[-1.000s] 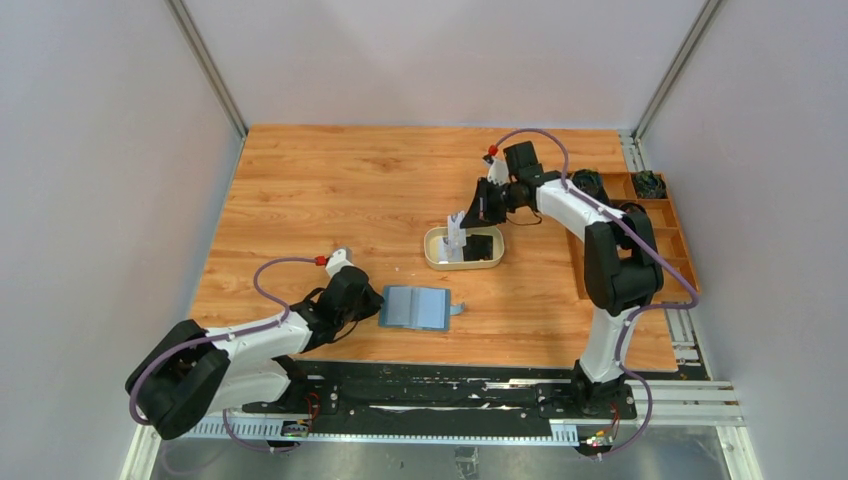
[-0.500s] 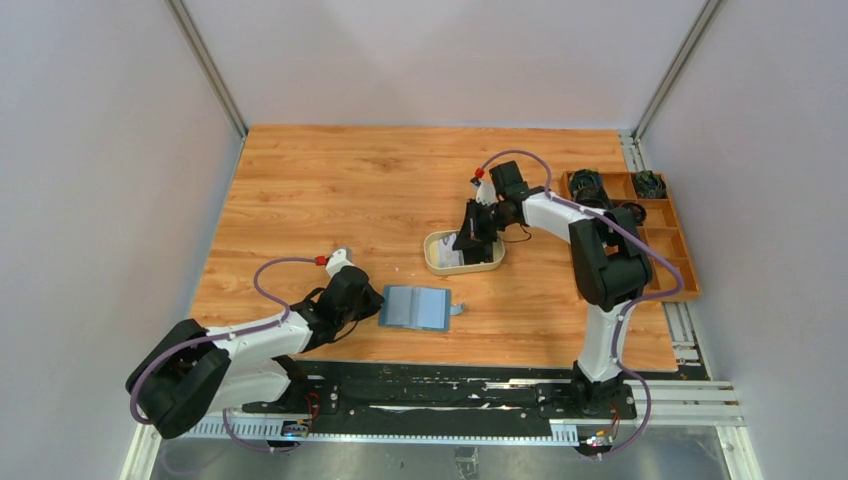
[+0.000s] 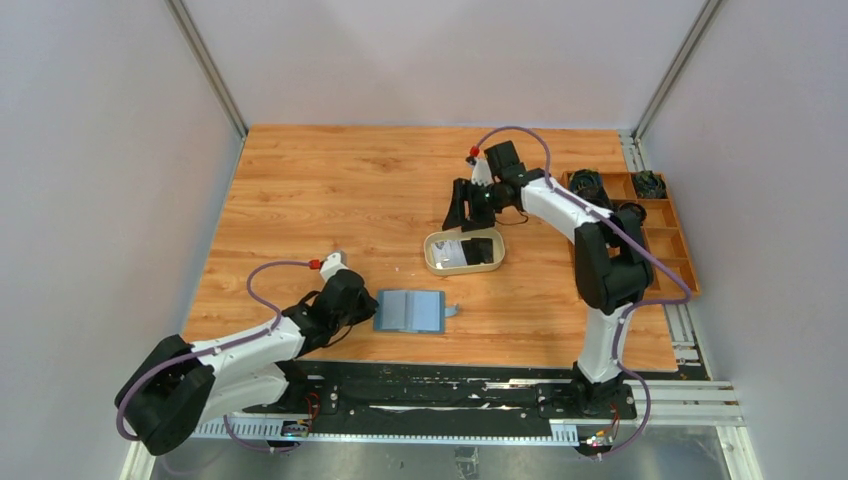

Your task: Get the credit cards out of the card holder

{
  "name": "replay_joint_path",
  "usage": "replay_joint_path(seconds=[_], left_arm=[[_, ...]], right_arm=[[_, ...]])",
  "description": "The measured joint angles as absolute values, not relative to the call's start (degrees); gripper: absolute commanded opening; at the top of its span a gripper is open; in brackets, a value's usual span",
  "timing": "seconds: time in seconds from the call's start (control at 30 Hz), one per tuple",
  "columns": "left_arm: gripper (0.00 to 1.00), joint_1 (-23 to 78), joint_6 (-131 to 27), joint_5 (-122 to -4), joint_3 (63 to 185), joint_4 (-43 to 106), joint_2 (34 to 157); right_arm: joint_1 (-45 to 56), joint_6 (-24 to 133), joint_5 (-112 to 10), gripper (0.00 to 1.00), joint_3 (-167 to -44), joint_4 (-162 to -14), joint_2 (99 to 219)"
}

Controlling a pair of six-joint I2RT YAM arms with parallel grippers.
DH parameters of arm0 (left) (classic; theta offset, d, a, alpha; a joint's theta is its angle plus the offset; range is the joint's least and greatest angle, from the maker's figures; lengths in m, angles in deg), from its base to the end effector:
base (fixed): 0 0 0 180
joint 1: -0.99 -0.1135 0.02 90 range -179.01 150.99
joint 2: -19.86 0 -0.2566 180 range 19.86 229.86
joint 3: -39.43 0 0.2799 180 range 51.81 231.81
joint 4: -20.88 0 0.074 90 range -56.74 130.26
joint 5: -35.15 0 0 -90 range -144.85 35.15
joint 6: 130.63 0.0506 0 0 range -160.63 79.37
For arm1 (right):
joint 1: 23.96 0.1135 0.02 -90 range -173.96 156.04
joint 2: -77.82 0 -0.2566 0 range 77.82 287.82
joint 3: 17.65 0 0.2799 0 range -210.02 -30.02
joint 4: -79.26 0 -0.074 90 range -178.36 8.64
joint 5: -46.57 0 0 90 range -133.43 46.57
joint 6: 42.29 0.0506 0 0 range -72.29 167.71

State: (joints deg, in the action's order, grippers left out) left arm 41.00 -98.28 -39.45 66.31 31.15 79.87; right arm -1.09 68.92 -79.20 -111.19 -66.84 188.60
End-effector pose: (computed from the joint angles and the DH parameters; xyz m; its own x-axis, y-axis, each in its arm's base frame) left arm 0.1736 -0.1282 0.0984 -0.6804 -0.4922 -0.5429 -0.1920 0.8347 -0.5162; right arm 0.4036 0.2024 0.1809 -0.9052 -0.0632 -0.4202 -0.3494 0.6736 0.6513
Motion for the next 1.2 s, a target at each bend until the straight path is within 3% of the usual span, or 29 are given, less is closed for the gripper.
replay_joint_path(seconds=[0.13, 0.3, 0.43, 0.6, 1.2], left_arm=[[0.00, 41.00, -98.70, -39.47, 65.94, 33.01, 77.66], [0.00, 41.00, -100.01, -39.95, 65.72, 33.86, 75.91], [0.00, 41.00, -101.78, -41.17, 65.26, 33.10, 75.76], [0.00, 41.00, -104.45, -42.49, 62.62, 31.09, 73.86], [0.00, 41.00, -107.55, -42.60, 58.53, 32.53, 63.00]], right_arm=[[1.27, 66.41, -71.84, 0.75, -114.23, -64.35, 184.32], [13.80, 64.23, -60.25, 0.76, -114.56, -63.41, 177.35], [26.39, 64.71, -54.26, 0.76, -112.50, -63.78, 177.87], [33.86, 66.56, -48.52, 0.76, -107.95, -63.71, 180.78], [43.00, 67.42, -34.92, 0.76, -104.41, -68.63, 184.23]])
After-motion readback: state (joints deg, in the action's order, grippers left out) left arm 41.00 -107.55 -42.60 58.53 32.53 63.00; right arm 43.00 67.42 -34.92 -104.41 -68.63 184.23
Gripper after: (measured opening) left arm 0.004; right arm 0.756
